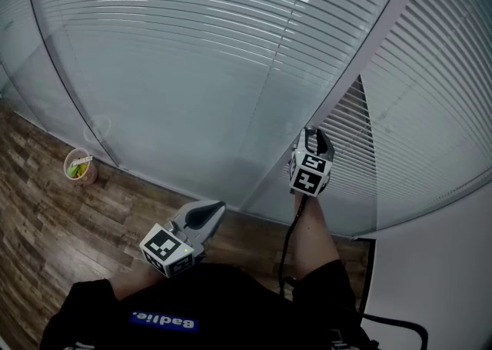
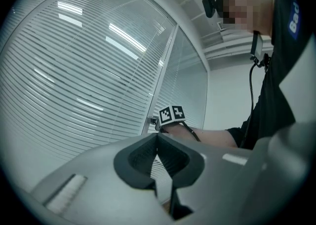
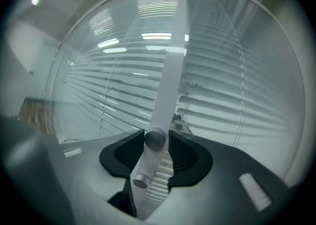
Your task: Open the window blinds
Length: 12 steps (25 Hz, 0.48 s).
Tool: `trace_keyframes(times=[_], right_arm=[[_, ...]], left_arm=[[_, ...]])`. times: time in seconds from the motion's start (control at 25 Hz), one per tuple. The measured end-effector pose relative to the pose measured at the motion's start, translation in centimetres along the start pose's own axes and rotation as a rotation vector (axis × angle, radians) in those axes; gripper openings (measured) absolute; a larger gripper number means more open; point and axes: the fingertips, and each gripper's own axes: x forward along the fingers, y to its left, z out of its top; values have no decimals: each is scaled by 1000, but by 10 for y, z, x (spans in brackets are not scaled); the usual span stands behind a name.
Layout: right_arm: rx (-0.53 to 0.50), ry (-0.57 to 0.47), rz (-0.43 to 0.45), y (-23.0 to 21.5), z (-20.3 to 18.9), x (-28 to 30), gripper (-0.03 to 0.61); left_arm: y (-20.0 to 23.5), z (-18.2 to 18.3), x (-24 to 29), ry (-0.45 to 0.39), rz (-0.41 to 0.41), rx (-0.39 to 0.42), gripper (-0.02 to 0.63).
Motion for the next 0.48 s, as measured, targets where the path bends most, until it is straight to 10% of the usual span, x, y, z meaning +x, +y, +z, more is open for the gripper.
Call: trace_keyframes(times=[0.24,0.48], right_arm=[[-431,20,-62,17,-1,-3,209],[-651,35,-137,14,-5,1,170]], left_arm=[[-3,-4,0,3,-4,-7,0],[-4,-7,-1,8,-1,-13,0]])
